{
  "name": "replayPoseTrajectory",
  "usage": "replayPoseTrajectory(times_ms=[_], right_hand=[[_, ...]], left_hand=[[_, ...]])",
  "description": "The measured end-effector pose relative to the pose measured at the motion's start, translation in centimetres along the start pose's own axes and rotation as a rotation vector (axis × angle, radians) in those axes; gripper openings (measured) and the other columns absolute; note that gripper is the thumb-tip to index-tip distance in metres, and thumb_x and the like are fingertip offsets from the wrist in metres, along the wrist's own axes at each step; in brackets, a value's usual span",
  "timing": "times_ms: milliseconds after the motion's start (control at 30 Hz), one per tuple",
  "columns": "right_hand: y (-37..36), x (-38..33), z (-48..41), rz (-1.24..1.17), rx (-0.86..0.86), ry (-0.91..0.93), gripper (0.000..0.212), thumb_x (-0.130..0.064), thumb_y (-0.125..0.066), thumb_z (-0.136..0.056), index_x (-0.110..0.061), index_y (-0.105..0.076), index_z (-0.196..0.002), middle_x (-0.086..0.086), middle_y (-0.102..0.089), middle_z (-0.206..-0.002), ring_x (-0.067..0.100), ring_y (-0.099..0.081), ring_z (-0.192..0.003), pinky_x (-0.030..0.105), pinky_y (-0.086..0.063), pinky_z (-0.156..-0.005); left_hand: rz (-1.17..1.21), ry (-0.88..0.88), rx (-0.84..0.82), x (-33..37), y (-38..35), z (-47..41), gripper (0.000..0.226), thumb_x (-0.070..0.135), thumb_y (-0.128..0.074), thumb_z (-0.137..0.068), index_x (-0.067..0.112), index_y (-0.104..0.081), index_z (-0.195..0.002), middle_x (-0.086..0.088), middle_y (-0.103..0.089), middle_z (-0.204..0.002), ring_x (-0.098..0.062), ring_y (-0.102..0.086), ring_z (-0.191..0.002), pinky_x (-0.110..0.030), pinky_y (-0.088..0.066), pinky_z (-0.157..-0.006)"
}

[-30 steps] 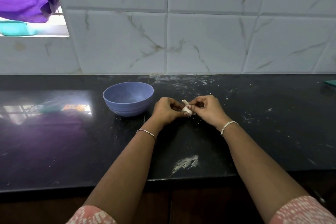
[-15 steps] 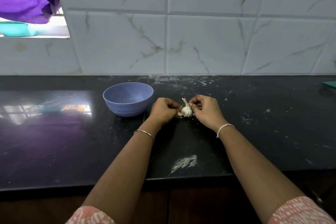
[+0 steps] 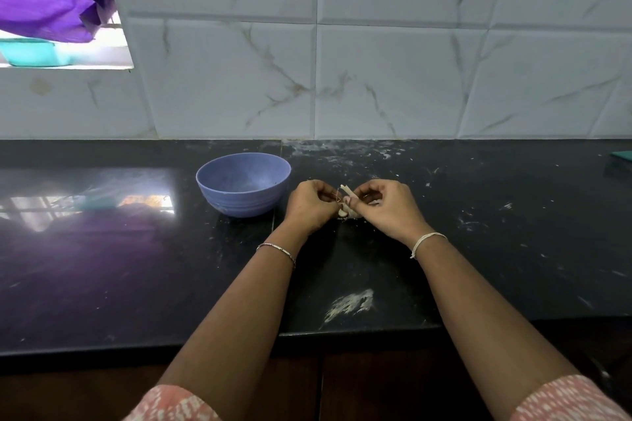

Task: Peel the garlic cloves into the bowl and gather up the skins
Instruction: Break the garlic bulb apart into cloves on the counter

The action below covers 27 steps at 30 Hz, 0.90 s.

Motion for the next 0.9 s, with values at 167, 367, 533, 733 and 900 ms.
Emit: replayPoseTrajectory(times_ms=[167, 367, 533, 733, 900], right_hand=[[-0.1, 0.3, -0.2, -0.048, -0.011, -0.020, 0.010, -0.017, -0.080, -0.078, -0.022, -0.072, -0.083, -0.005, -0.074, -0.080, 0.005, -0.069, -0.074, 0.019, -0.056, -0.072], [0.0, 0.4, -0.5, -0.098, 0.011, -0.014, 0.015, -0.007, -0.076, -0.081, -0.020, -0.070, -0.077, -0.002, -0.072, -0.082, 0.009, -0.069, -0.078, 0.013, -0.051, -0.072], [-0.1, 1.0, -0.8, -0.137, 0.015, -0.029, 0.016, -0.005, -0.074, -0.082, -0.019, -0.071, -0.076, 0.004, -0.073, -0.082, 0.016, -0.069, -0.081, 0.027, -0.056, -0.079], [-0.4, 1.6, -1.0, -0.261, -0.020, -0.072, 0.023, -0.001, -0.072, -0.084, -0.022, -0.069, -0.075, 0.004, -0.072, -0.081, 0.019, -0.069, -0.080, 0.034, -0.057, -0.080], [-0.6, 1.7, -0.8, -0.333, -0.022, -0.108, 0.022, 0.000, -0.070, -0.086, -0.020, -0.067, -0.076, 0.004, -0.071, -0.082, 0.020, -0.068, -0.082, 0.034, -0.057, -0.078]], left_hand=[[-0.024, -0.028, 0.036, 0.4, 0.1, 0.0, 0.015, 0.008, -0.073, -0.080, 0.016, -0.071, -0.093, -0.003, -0.074, -0.091, -0.016, -0.070, -0.088, -0.035, -0.058, -0.084], [-0.045, -0.089, -0.068, 0.9, -0.8, 0.4, 0.029, 0.022, -0.082, -0.077, 0.015, -0.074, -0.103, 0.001, -0.074, -0.095, -0.009, -0.068, -0.090, -0.025, -0.055, -0.081], [-0.174, -0.161, -0.059, 1.0, -1.0, 0.1, 0.028, 0.018, -0.077, -0.083, 0.014, -0.072, -0.110, 0.000, -0.073, -0.104, -0.010, -0.066, -0.096, -0.021, -0.049, -0.083], [-0.245, -0.209, -0.154, 1.0, -2.2, -0.3, 0.035, 0.017, -0.069, -0.090, 0.015, -0.065, -0.124, 0.000, -0.070, -0.112, -0.014, -0.063, -0.106, -0.028, -0.048, -0.091], [-0.229, -0.214, -0.194, 0.7, -2.5, -0.5, 0.021, 0.018, -0.066, -0.092, 0.014, -0.067, -0.112, -0.003, -0.070, -0.104, -0.018, -0.063, -0.097, -0.033, -0.049, -0.086]])
Point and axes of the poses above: each hand's wrist, its own z-axis away from the middle knuckle, its own y-axis out of the back of the hand, x = y × z, the point moved 8 cm from there along -z, towards the middle knuckle
